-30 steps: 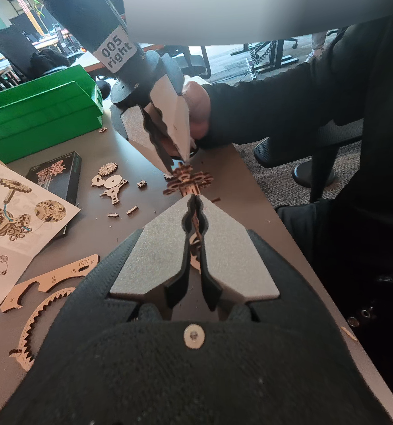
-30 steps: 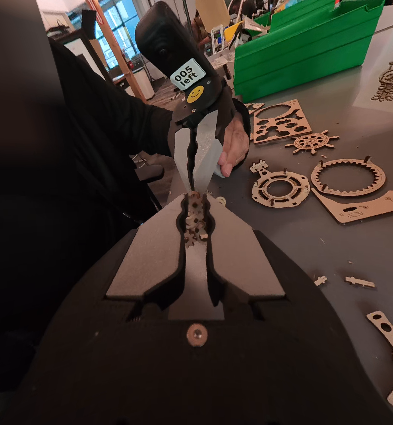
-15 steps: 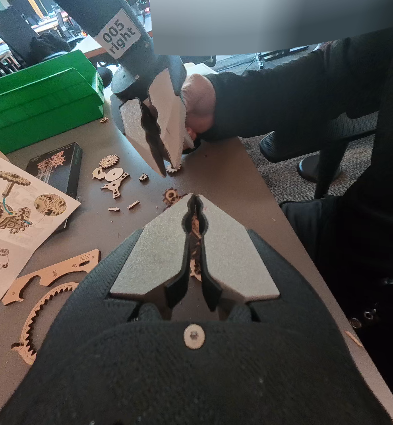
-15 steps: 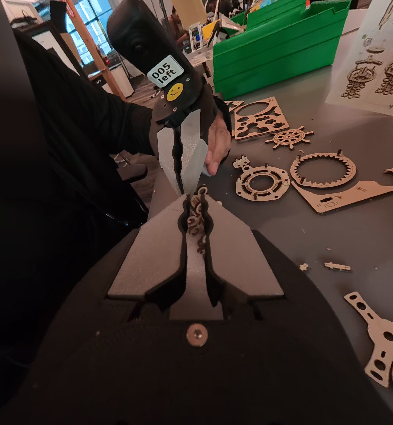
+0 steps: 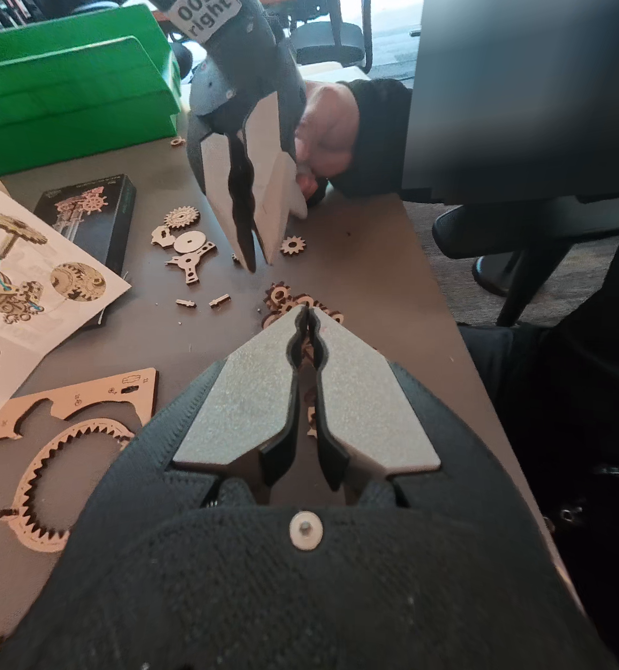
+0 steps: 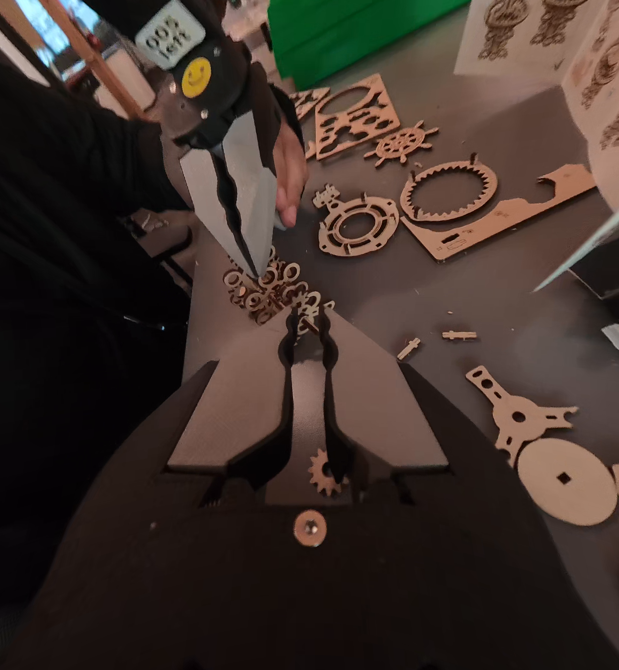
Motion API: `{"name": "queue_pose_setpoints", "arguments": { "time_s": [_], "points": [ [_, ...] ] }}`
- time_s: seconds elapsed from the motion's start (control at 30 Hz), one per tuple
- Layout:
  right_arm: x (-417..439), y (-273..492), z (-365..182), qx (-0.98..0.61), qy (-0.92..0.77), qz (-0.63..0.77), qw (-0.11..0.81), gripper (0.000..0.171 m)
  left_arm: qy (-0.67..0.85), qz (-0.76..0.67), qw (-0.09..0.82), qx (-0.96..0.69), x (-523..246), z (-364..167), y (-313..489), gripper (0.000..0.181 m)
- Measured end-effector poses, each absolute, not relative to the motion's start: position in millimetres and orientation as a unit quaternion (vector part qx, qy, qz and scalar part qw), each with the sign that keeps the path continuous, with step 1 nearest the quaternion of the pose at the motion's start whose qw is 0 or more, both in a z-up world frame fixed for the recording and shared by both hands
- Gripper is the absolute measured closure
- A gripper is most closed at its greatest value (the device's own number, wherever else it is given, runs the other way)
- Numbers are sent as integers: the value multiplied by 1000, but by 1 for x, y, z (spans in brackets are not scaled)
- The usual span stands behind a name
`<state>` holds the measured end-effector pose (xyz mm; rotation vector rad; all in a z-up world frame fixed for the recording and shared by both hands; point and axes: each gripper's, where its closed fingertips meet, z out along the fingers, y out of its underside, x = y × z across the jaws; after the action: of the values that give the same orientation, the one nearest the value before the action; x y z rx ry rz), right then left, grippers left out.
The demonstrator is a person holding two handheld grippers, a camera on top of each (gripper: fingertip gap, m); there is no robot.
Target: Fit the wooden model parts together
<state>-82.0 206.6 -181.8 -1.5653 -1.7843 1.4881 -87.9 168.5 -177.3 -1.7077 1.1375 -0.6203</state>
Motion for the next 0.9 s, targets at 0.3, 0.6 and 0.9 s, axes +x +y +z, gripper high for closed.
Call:
{"name": "queue_pose_setpoints", "arguments": {
  "time_s": [0.3, 0.6, 0.9],
  "points": [
    [-89, 209, -185, -530, -650, 530, 128, 165, 448, -251, 444, -735, -94, -174, 173, 181],
    [-92, 198, -188, -512, -673, 518, 126, 171, 440, -267, 382, -768, -87, -186, 179, 181],
    [-96, 191, -190, -504, -685, 512, 121, 171, 438, -303, 364, -764, -90, -187, 175, 181]
  ]
}}
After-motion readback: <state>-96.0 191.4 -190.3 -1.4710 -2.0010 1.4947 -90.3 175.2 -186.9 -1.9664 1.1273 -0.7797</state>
